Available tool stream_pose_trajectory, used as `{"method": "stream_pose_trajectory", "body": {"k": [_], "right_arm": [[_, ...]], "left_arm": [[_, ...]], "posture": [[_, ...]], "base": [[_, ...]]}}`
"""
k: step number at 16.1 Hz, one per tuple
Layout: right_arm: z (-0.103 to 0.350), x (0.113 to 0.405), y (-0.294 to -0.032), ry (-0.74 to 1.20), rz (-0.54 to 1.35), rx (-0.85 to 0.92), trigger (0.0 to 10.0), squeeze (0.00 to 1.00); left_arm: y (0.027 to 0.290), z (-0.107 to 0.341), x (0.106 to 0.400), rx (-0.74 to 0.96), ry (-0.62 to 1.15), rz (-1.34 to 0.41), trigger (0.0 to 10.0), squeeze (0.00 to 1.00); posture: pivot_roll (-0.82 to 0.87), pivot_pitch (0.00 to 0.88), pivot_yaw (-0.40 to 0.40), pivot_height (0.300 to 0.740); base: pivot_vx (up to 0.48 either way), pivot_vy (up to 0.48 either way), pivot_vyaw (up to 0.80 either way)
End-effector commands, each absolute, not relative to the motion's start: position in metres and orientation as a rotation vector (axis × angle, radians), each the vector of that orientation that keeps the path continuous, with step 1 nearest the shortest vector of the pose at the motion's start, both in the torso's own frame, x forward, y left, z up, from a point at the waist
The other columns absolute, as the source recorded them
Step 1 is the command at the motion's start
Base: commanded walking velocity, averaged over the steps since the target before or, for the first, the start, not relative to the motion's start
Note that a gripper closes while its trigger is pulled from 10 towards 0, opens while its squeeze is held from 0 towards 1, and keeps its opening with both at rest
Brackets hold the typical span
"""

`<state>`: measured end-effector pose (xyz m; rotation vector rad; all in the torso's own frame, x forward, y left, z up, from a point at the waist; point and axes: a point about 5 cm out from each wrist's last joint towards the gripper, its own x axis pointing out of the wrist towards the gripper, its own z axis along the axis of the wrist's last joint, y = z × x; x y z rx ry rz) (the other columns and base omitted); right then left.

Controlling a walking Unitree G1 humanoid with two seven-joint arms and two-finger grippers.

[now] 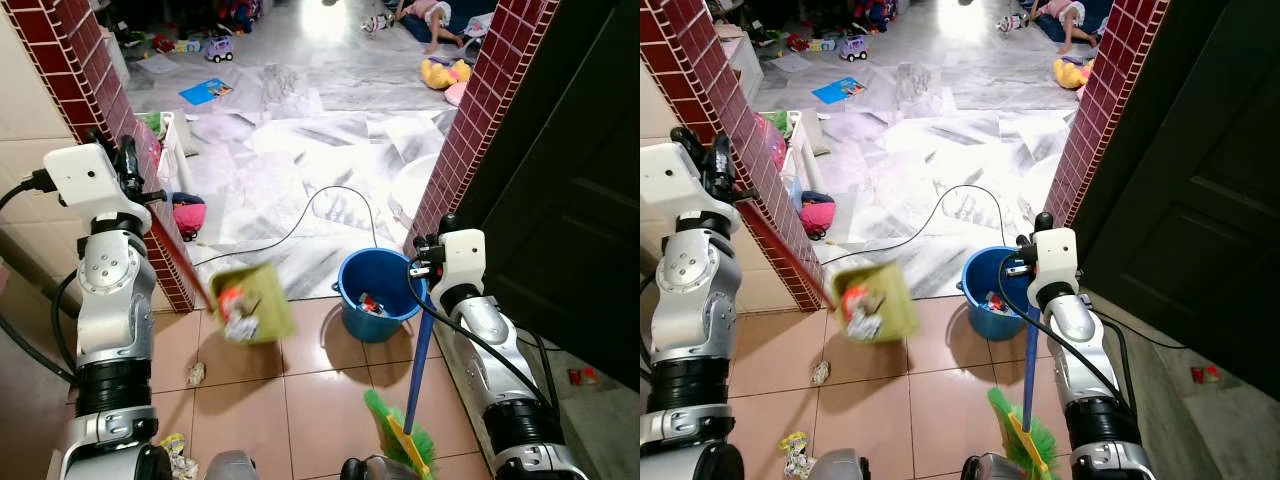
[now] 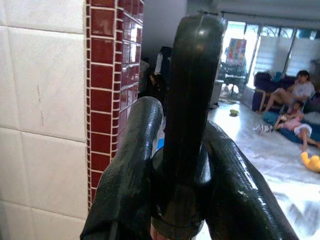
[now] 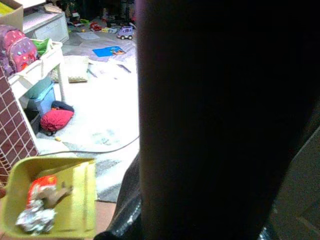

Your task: Sweep floor

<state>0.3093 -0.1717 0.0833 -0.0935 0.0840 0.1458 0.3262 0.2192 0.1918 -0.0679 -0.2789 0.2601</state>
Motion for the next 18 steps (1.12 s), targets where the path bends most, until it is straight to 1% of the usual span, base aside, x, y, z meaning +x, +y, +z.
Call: {"method": "stream_pose_trajectory", "body": {"k": [1, 4, 5, 8, 10, 11, 14, 18], "right_arm": [[0.084, 0.313, -0.169, 0.084, 0.154, -0.096, 10.0, 0.00], [0.080, 0.312, -0.164, 0.098, 0.160, -0.073, 10.0, 0.00], [0.083, 0.312, -0.159, 0.079, 0.169, -0.059, 10.0, 0.00], [0.084, 0.313, -0.159, 0.066, 0.163, -0.043, 10.0, 0.00], [0.086, 0.314, -0.159, 0.058, 0.165, -0.043, 10.0, 0.00], [0.087, 0.314, -0.159, 0.053, 0.166, -0.045, 10.0, 0.00], [0.087, 0.315, -0.156, 0.050, 0.175, -0.044, 10.0, 0.00], [0.086, 0.314, -0.154, 0.051, 0.185, -0.047, 10.0, 0.00]], "left_arm": [[0.212, 0.236, 0.330, -0.108, -0.437, 0.228, 10.0, 0.00], [0.204, 0.263, 0.338, -0.127, -0.528, 0.202, 10.0, 0.00], [0.194, 0.277, 0.344, -0.144, -0.575, 0.179, 10.0, 0.00], [0.185, 0.291, 0.347, -0.147, -0.630, 0.165, 10.0, 0.00], [0.183, 0.299, 0.349, -0.161, -0.664, 0.185, 10.0, 0.00], [0.181, 0.301, 0.351, -0.159, -0.677, 0.179, 10.0, 0.00], [0.172, 0.307, 0.353, -0.159, -0.701, 0.141, 10.0, 0.00], [0.173, 0.308, 0.354, -0.156, -0.711, 0.153, 10.0, 0.00]], "posture": [[-0.01, 0.000, 0.001, 0.740], [-0.01, 0.000, 0.006, 0.740], [-0.02, 0.000, 0.010, 0.740], [-0.03, 0.000, 0.013, 0.740], [-0.03, 0.000, 0.014, 0.740], [-0.03, 0.000, 0.016, 0.740], [-0.03, 0.000, 0.019, 0.740], [-0.03, 0.000, 0.018, 0.740]], "base": [[0.000, 0.000, 0.00], [0.000, 0.000, 0.00], [0.000, 0.000, 0.00], [0.000, 0.000, 0.00], [0.000, 0.000, -0.74], [0.345, 0.000, -0.80], [0.459, 0.000, 0.00], [0.462, 0.000, 0.00]]}}
